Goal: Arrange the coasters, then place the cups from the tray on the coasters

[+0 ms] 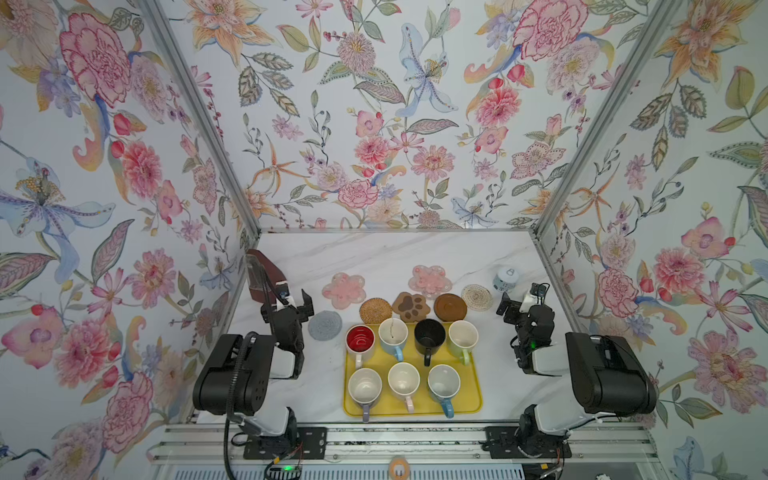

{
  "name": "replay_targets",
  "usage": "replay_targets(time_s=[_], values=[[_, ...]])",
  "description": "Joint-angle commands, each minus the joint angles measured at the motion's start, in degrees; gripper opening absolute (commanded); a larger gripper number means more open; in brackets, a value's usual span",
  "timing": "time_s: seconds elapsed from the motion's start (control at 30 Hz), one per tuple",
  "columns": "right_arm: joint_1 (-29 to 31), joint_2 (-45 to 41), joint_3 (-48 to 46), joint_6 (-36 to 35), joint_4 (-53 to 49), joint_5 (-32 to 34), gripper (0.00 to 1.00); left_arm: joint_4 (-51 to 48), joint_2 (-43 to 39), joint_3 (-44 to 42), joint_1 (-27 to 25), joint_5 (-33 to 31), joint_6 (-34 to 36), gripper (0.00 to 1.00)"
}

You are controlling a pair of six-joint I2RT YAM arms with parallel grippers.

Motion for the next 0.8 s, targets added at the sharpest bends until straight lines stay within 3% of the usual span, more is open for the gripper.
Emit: replay_targets(time_s=[0.0,0.77], values=[[-0.2,-0.6,1.0,0.6,-0.4,-0.7,0.99,0.8,0.7,0.7,-0.3,0.8,0.7,0.99],[-0.2,-0.7,1.1,0.6,-0.4,-0.7,0.99,0.5,0.6,0.9,-0.1,1.1,0.4,0.99]])
